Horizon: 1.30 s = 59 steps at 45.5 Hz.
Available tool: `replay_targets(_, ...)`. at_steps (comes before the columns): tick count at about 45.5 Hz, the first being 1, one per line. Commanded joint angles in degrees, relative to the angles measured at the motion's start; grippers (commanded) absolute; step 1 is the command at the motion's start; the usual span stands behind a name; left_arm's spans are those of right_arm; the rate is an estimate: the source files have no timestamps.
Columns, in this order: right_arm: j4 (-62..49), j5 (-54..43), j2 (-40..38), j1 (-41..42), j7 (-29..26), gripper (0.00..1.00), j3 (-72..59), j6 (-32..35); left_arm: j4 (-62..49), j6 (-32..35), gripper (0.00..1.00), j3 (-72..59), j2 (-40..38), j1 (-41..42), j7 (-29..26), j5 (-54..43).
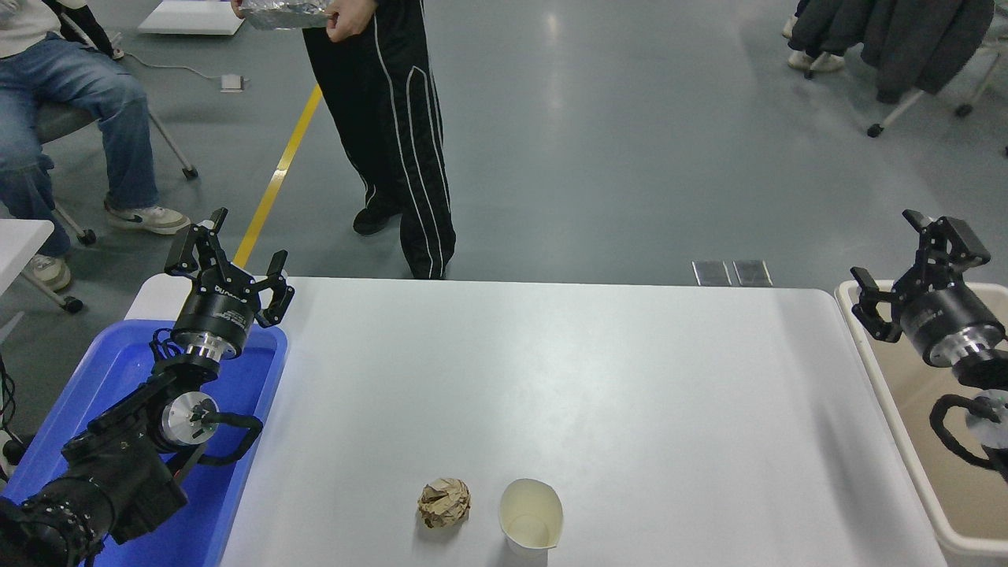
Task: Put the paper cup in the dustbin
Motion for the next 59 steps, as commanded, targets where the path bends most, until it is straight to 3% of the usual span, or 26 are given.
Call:
replay_targets(1,0.47,-11.43,-0.49,18.18,-0.01,0.99,-25.76,-0.25,-0.02,0.00,1.00,-0.01,0.00,0.00,0.00,0.00)
replay_targets(7,3.36,-16.35,0.04,27.58,-0.01,0.99,-39.56,-0.16,0.07,0.00,1.00,-0.01,0.00,0.00,0.00,0.00)
replay_targets(14,14.16,-24.26,-0.05,39.45,0.07,0.99,-56.61,-0.16,0.07,0.00,1.00,-0.01,0.00,0.00,0.00,0.00)
replay_targets(21,25.15,-35.16,0.04,46.50,0.07,0.99,-62.87,0.46,-0.02,0.00,1.00,-0.01,0.00,0.00,0.00,0.00)
replay_targets(33,30.18,-44.21,7.94,48.52,0.07,0.99,-64.89,3.44,0.07,0.00,1.00,-0.01,0.00,0.00,0.00,0.00)
replay_targets(47,29.04,-45.98,20.68,46.42,0.07,0.99,-72.54,3.62,-0.02,0.00,1.00,-0.01,0.00,0.00,0.00,0.00)
replay_targets(59,27.72,-46.16,23.59,43.25,0.07,0.99,-74.65,3.44,0.07,0.00,1.00,-0.01,0.00,0.00,0.00,0.00)
